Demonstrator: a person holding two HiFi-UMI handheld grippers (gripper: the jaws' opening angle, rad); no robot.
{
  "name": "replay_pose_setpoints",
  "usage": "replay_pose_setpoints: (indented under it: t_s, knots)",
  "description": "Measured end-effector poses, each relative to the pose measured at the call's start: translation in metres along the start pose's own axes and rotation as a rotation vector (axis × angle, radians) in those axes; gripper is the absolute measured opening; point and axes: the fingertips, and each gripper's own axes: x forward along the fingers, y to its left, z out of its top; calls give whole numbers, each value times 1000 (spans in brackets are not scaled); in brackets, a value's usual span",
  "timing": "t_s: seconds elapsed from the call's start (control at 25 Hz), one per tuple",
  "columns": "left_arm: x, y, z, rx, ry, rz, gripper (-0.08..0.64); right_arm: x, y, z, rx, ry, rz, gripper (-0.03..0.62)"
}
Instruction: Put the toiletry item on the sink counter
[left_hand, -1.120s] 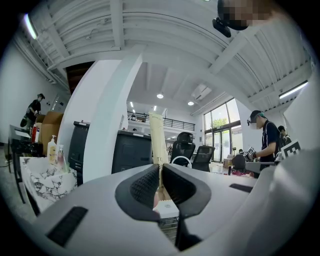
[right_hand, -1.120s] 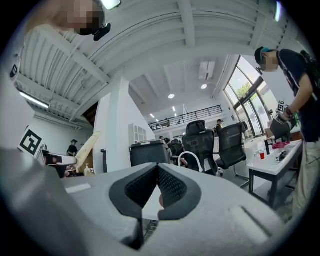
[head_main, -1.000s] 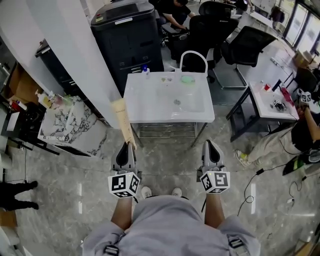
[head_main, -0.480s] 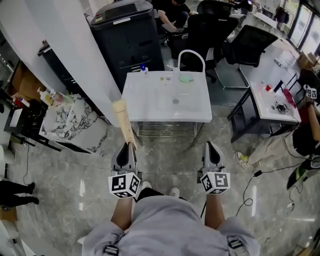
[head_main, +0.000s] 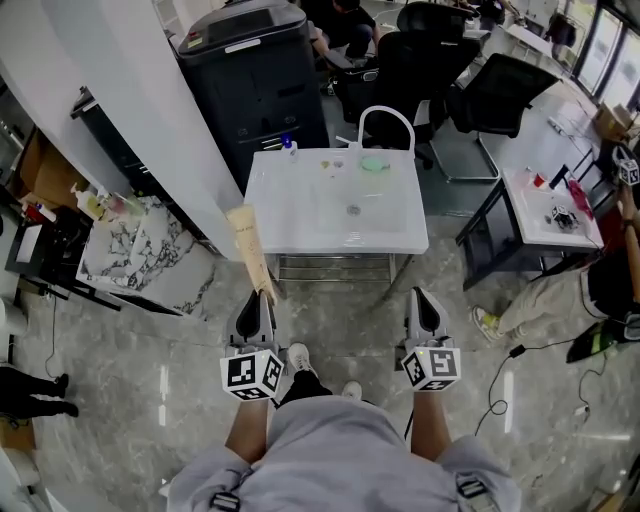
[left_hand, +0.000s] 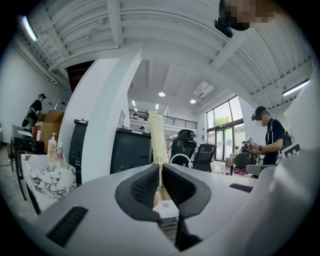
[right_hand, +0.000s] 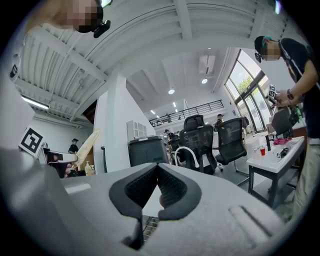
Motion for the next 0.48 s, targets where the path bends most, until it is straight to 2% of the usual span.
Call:
replay_pose_setpoints:
  t_s: [0.48]
  knots:
    - [81, 67, 2, -18, 3, -12, 26, 101, 30, -7, -22, 10, -3, 0]
